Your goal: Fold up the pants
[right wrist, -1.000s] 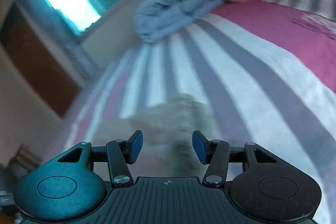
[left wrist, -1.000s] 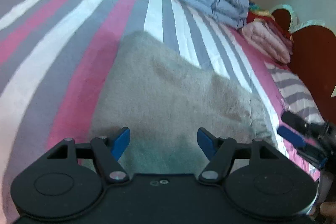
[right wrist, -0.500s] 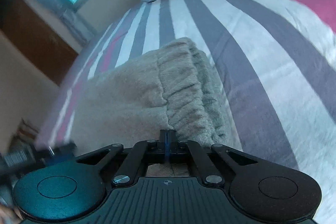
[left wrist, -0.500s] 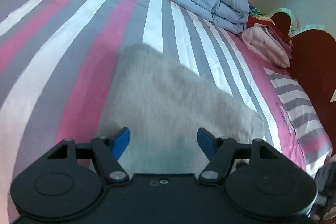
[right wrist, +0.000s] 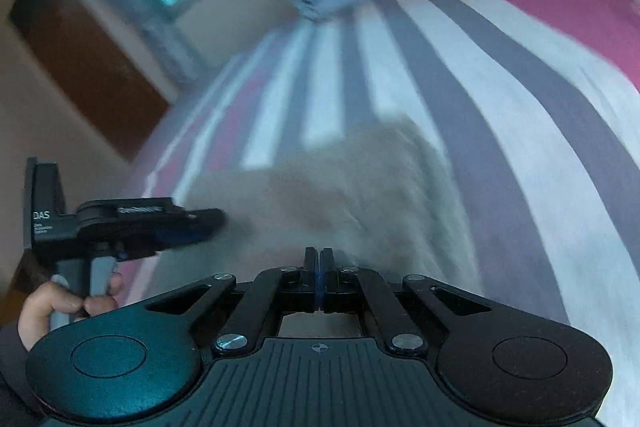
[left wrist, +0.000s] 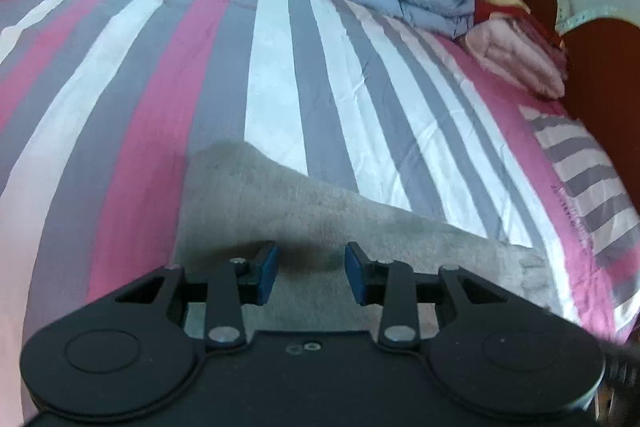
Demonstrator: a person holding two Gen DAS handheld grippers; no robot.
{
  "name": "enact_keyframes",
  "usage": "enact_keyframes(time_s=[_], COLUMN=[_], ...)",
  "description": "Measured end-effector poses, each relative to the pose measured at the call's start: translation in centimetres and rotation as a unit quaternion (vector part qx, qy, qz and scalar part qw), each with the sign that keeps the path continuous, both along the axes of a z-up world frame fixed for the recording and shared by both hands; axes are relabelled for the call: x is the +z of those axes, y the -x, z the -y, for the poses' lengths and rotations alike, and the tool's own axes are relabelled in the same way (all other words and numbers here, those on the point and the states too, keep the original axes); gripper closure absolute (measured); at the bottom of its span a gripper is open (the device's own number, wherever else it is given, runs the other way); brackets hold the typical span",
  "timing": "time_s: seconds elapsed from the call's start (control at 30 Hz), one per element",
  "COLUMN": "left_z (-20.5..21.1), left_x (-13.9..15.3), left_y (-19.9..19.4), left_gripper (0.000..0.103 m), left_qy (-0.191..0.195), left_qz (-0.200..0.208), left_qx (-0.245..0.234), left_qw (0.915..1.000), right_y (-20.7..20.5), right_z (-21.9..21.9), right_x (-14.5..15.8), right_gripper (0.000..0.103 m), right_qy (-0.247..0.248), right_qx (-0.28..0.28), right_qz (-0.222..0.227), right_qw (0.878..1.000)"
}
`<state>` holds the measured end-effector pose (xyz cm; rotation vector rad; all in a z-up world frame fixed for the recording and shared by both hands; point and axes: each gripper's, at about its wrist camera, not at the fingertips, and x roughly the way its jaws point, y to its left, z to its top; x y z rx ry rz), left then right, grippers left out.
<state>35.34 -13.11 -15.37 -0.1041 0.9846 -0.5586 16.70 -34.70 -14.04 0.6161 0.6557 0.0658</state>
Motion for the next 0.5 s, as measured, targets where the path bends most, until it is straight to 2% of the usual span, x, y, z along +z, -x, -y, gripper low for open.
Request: enact_keyframes(time_s=[0.1,0.13,0.2,0.23,0.27,0.3,0.33,0.43,0.5], left_z=[-0.2,-0.4,-0.7,-1.0,-0.9,-0.9,-0.9,-1.8,-2.5], left_x=[-0.7,-0.9,-1.3,-1.7,-2.1,-2.5,-2.8,-2.5,-1.4], left_y=[-1.3,-1.8,-2.9,-3.5,-4.2,-4.7,-5.1,-5.4,-4.3], left_gripper=[0.076,0.080,0.090,0.095,0.097,0.103,0.103,0.103,0.101], left_qy=[0.007,0.014,0.020,0.022,0.023,0.020,0.015,0.035,0.044], left_qz=[0.004,0.008,0.008,0.007,0.004,0.003,0.005,-0.004,0.012], left_qx=[0.011,0.021,0.048,0.062,0.070,0.075,0.083,0.100,0.098], left_qw=[0.9999,0.9996,0.9986,0.9978,0.9973,0.9970,0.9964,0.9943,0.9941], right_y=[-4.7,-6.1,-8.2,-8.5,-8.6,-8.5,-8.1,-7.6,-7.4], right_z=[-0.1,-0.2,-0.2,0.3,1.2,1.5,1.5,1.3,0.9], right_x=[0.0,-0.2,-1.3,-2.3,-3.6,-4.6,-4.9,-4.8,-3.3], right_gripper=[0.103,0.103,0.103,0.103,0.103,0.103,0.103,0.103,0.103], right_qy=[-0.001,0.006,0.068,0.063,0.033,0.021,0.028,0.037,0.030], right_qx=[0.013,0.018,0.012,0.009,-0.001,-0.005,-0.003,0.000,-0.004], right_qz=[-0.011,-0.018,-0.034,-0.043,-0.049,-0.042,-0.033,-0.029,-0.034], right_qw=[1.000,1.000,0.997,0.997,0.998,0.999,0.999,0.999,0.999])
